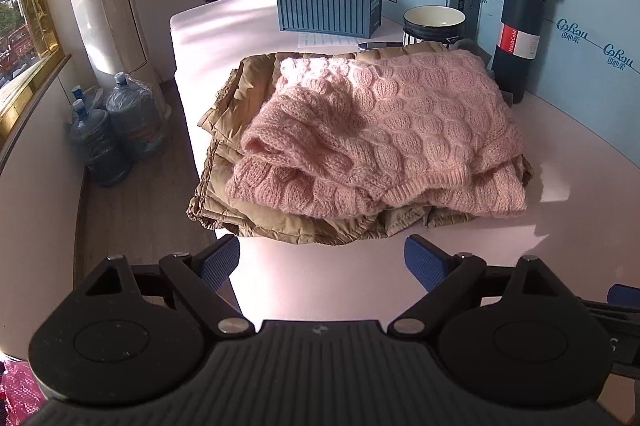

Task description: Fold clothes

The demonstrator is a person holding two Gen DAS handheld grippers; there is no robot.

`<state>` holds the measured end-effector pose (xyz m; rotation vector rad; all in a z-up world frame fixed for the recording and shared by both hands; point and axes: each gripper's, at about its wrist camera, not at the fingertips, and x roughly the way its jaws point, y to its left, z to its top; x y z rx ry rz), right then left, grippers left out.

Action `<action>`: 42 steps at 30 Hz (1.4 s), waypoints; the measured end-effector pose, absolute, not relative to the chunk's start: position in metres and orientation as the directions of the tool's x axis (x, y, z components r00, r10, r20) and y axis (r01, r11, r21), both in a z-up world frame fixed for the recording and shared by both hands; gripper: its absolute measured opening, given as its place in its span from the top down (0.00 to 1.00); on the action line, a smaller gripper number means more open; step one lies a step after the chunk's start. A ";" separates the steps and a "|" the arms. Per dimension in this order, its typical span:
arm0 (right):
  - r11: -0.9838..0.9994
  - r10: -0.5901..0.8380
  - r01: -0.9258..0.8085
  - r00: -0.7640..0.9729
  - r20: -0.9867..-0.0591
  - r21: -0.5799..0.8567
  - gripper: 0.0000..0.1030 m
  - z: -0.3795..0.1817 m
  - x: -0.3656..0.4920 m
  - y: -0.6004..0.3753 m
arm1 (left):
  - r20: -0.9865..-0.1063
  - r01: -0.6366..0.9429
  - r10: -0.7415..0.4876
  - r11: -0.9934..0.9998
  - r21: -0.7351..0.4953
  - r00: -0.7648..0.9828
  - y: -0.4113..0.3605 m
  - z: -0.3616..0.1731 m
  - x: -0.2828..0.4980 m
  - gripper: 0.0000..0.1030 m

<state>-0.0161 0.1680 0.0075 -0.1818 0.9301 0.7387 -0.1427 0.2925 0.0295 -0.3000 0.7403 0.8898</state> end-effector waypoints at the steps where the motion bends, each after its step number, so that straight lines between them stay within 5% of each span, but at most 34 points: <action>1: 0.745 0.494 -0.650 0.384 -0.780 0.152 0.03 0.008 -0.017 0.168 | -0.694 -0.791 0.597 0.609 0.066 0.402 0.291 0.030 -0.143 0.14; 42: 0.723 0.418 -0.691 0.441 -0.794 -0.003 0.03 0.008 -0.033 0.193 | -0.702 -0.796 0.604 0.599 0.088 0.377 0.307 0.031 -0.138 0.14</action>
